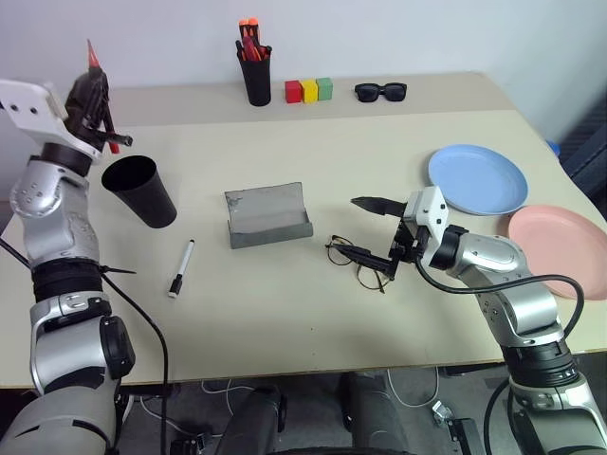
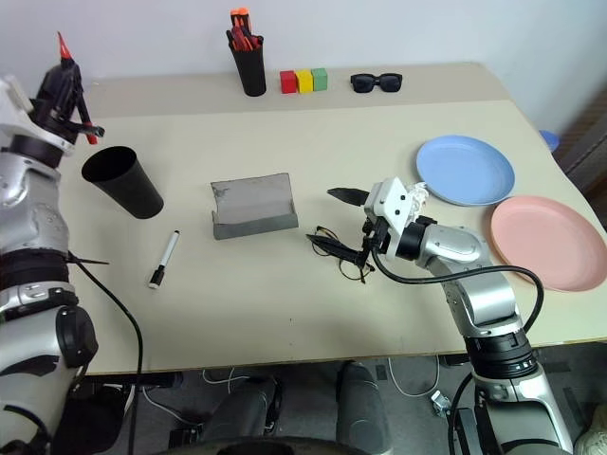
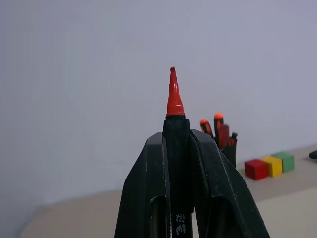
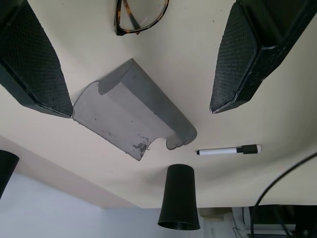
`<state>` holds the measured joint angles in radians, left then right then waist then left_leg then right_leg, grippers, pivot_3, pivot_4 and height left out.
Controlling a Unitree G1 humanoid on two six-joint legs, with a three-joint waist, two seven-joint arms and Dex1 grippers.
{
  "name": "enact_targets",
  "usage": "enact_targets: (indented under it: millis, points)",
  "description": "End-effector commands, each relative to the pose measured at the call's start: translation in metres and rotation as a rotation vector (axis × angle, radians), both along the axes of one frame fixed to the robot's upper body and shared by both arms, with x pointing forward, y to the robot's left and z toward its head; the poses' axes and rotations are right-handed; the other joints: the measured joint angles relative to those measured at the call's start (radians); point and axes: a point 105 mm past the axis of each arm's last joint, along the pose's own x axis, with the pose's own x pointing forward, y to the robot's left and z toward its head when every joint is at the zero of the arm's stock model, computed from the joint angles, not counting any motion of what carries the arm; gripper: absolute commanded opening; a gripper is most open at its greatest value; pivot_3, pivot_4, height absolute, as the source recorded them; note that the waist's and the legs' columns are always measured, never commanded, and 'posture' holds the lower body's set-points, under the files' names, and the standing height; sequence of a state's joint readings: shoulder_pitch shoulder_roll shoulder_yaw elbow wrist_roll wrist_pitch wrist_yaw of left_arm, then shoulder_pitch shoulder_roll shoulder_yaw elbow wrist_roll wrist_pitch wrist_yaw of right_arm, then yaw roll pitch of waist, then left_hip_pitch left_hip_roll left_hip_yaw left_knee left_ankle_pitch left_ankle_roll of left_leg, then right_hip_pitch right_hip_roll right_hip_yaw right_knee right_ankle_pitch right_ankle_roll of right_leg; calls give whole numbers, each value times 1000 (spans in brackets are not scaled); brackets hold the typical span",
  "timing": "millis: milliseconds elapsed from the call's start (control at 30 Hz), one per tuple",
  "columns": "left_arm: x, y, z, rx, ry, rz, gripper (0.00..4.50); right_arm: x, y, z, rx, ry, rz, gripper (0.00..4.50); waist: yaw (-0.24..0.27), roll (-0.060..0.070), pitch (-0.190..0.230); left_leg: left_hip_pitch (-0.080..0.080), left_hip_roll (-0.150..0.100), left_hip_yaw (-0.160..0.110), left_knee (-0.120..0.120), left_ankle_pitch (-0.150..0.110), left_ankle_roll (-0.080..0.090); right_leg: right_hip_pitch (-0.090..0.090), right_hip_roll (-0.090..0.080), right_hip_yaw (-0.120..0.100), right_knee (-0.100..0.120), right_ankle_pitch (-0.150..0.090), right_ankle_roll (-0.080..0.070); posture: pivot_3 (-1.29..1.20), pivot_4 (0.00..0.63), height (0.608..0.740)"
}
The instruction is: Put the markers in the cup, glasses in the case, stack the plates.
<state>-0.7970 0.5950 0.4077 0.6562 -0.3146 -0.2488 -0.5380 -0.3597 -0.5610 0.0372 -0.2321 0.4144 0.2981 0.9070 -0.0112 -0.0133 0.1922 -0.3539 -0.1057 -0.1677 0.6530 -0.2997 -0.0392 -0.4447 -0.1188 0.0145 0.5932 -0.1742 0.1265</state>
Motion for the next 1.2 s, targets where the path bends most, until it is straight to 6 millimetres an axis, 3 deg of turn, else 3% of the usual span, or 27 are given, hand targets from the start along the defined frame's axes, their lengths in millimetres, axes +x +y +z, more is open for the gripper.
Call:
enact_targets:
  millis: [33,267,467,500,567,633,867,933,1000,1133,1200]
  points:
    - [-3,9,-1,-18,-35,35,32,-4,2,15,13,-61,10,4500,0,0,0,0,0,0,0,0,0,0,0,0,0,0,0,0,150,740]
    - [0,7,-24,-32,-6,26,32,-3,2,18,12,-69,5,4500,0,0,0,0,0,0,1,0,0,0,0,0,0,0,0,0,150,740]
    - [-2,1,-27,-18,-16,-9,3015,0,1,18,8,-75,-3,4500,-1,0,0,0,0,0,1,0,0,0,0,0,0,1,0,0,150,740]
    - [-3,1,-26,-20,-19,-19,3675,0,1,18,9,-75,-4,4500,-1,0,0,0,0,0,1,0,0,0,0,0,0,1,0,0,150,740]
    - [-5,0,-24,-15,-22,-28,4459,0,1,18,8,-75,-5,4500,-1,0,0,0,0,0,1,0,0,0,0,0,0,1,0,0,150,740]
    - [-8,-2,-21,-19,-19,-55,4459,0,1,18,9,-75,-5,4500,-1,0,0,0,0,0,1,0,0,0,0,0,0,1,0,0,150,740]
    - [-42,-62,-14,137,201,-255,4459,1,0,15,10,-71,-4,4500,-4,0,0,0,1,-1,1,-1,1,0,0,1,1,1,0,0,150,740]
    - [-51,-73,-21,224,331,-246,4459,2,1,15,11,-69,2,4500,-3,0,0,0,1,-1,1,-1,1,-1,0,1,2,1,0,0,150,740]
    - [-56,-77,-30,184,454,-246,4459,2,2,15,16,-71,8,4500,-4,0,0,0,1,0,0,-1,1,0,1,1,2,1,0,0,150,740]
    - [-70,-83,-52,381,609,-91,4459,5,4,17,15,-77,18,4500,-4,1,0,2,1,0,0,-1,1,1,1,2,2,1,0,0,150,740]
    - [-74,-85,-64,253,715,-126,4459,5,4,16,12,-77,23,4500,-3,0,0,2,1,0,0,-1,1,0,2,2,2,1,0,0,150,740]
